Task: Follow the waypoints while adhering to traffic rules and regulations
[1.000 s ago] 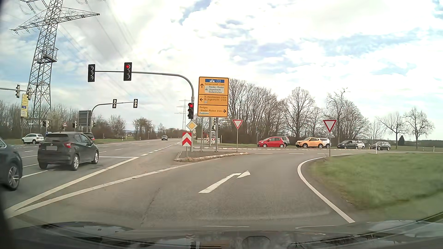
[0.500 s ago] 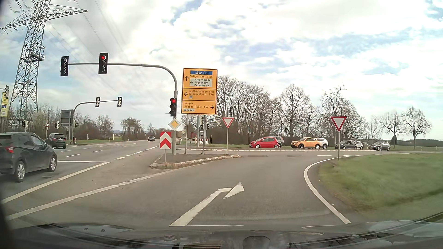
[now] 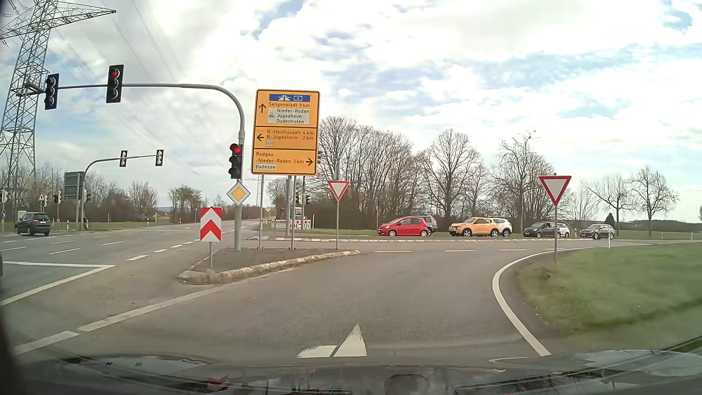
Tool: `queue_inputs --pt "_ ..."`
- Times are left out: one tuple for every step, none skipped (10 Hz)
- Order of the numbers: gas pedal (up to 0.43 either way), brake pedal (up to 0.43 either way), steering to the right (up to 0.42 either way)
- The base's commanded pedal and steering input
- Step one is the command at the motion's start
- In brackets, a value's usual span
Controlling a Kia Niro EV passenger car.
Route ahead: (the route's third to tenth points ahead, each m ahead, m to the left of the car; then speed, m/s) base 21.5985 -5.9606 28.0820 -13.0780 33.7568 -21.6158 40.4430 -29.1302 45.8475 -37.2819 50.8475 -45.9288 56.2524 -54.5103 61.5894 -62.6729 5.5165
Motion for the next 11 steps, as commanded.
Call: queue_inputs --pt "0.079 0.0 0.083" --pt "0.079 0.0 0.086" --pt "0.087 0.0 0.089" --pt "0.098 0.0 0.092" --pt "0.118 0.0 0.093" --pt "0.118 0.0 0.097" --pt "0.13 0.0 0.1" --pt "0.13 0.0 0.105" --pt "0.13 0.0 0.108" --pt "0.138 0.0 0.11" --pt "0.15 0.0 0.113"
